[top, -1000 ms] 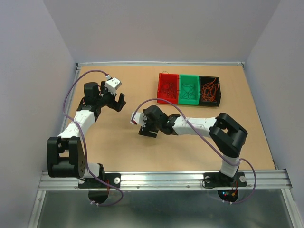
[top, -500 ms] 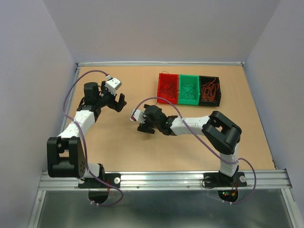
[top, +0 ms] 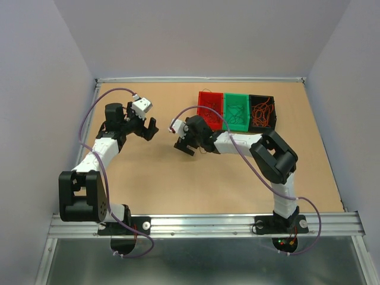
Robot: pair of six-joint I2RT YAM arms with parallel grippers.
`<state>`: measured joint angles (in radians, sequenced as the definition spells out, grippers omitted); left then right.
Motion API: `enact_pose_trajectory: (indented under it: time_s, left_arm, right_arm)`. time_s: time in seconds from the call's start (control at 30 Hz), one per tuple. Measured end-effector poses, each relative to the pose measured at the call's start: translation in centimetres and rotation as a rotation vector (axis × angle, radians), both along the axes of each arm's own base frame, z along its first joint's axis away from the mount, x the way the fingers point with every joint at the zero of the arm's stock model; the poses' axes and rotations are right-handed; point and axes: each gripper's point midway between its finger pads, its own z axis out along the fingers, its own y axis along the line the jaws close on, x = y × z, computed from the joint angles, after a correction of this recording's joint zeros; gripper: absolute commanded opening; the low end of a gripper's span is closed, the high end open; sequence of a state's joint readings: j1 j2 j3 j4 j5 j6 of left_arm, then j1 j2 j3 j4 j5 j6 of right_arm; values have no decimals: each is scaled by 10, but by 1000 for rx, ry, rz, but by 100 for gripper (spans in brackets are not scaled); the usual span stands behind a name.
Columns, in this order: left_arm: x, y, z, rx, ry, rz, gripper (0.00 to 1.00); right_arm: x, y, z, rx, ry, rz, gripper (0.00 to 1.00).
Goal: Untangle the cables
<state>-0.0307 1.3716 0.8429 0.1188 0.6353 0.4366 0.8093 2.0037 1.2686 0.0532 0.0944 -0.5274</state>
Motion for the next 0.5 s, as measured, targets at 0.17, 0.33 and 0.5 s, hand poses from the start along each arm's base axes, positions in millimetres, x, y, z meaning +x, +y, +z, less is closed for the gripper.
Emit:
enact_pose_trajectory:
  time_s: [0.17, 0.33, 0.5]
  left_arm:
    - [-1, -1, -1, -2, 6, -4, 99]
    - [-2, -1, -2, -3, 10, -7, 99]
    - [-3, -2, -2, -1, 10, -13, 99]
  right_arm:
    - [11, -2, -6, 50, 110, -3, 81]
    - [23, -10, -15, 89, 211, -19, 33]
    - [12, -9, -19, 80, 286, 12, 1]
